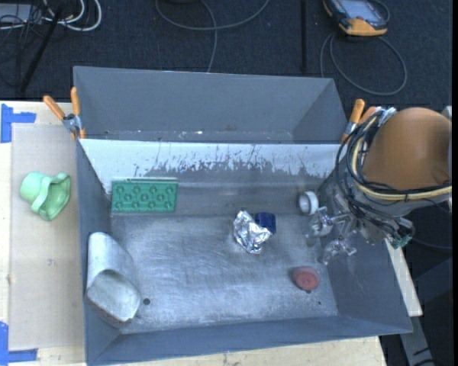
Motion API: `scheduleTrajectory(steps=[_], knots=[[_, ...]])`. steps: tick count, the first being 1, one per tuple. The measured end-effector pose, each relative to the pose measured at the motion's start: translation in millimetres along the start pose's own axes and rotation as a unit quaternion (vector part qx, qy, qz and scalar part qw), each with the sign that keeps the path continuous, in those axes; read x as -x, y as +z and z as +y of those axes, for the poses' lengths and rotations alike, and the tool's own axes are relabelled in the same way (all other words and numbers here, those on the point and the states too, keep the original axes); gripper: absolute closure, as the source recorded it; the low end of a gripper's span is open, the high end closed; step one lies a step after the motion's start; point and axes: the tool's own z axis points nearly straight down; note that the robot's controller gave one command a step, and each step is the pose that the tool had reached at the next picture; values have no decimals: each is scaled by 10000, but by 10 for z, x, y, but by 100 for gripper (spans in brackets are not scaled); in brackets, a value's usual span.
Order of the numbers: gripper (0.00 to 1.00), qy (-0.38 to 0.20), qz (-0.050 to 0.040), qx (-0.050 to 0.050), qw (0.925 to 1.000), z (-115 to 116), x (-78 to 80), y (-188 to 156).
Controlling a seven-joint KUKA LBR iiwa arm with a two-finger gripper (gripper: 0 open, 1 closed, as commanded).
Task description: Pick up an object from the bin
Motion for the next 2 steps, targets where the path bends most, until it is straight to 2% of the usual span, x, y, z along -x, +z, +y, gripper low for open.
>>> scheduleTrajectory(steps=[1,2], knots=[[0,1,44,34,10000,20,-27,48],[0,-288,-64,-24,9996,-43,-550,926]])
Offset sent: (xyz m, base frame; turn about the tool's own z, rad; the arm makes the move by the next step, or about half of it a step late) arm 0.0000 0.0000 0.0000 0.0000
